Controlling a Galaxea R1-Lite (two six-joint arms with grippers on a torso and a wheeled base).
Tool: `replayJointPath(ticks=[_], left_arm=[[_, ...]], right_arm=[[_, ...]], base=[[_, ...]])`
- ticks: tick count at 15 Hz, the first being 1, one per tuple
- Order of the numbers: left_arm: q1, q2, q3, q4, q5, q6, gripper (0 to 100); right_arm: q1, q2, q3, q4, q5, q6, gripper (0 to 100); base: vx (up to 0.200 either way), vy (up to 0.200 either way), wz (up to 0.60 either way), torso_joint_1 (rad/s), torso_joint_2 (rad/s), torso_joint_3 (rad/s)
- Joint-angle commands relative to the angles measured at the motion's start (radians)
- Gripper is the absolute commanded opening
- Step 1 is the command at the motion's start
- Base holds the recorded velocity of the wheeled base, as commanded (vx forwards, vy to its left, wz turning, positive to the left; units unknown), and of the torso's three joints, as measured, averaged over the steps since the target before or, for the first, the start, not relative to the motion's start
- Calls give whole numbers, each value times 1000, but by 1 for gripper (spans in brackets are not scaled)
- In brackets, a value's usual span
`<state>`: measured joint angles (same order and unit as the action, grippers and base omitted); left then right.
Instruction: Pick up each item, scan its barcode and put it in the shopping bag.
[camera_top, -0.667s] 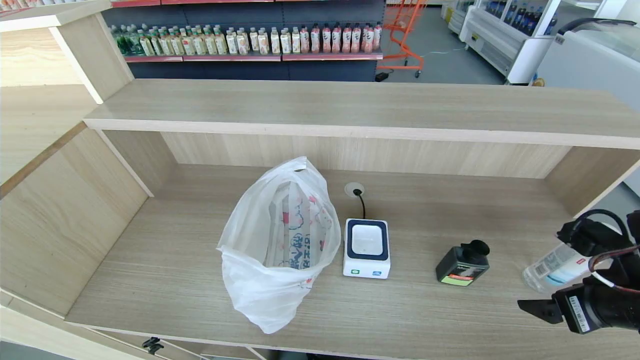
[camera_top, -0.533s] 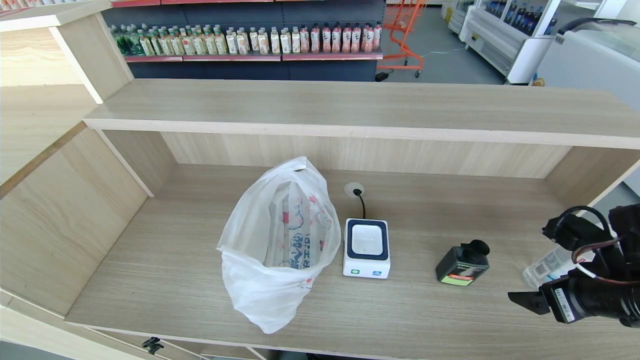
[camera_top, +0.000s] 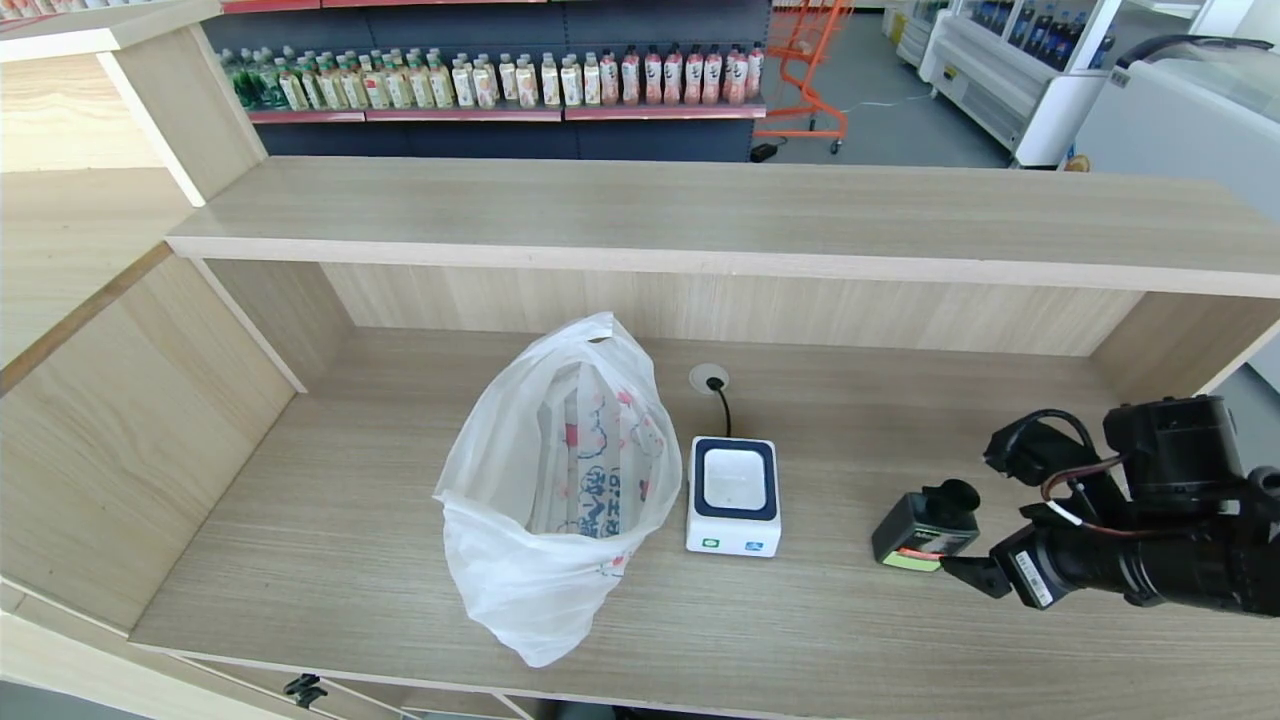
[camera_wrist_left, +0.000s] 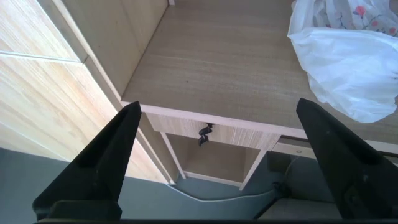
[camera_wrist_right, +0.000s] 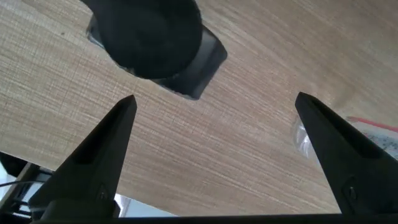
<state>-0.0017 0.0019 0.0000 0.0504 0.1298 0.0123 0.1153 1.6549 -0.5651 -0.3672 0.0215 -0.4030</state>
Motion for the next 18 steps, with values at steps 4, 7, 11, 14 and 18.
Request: replayJointPath(ticks=[4,7,11,14,18], left_arm=[[0,0,0,0,1,0,100],[0,0,0,0,1,0,100],[0,0,0,0,1,0,100],[0,0,0,0,1,0,100],[0,0,0,0,1,0,100]], right_arm=[[64,106,-65,-53,14,-2,100],[110,118,-68,-59,14,-4,100],[119,154,-67,-119,12,-4,0],[122,157,-62,-125,12,-19,0],[126,28,-39,-157,11,-30,0]], base=[[0,0,0,0,0,0],[0,0,0,0,0,0],[0,0,0,0,0,0],[0,0,0,0,0,0],[0,0,0,0,0,0]])
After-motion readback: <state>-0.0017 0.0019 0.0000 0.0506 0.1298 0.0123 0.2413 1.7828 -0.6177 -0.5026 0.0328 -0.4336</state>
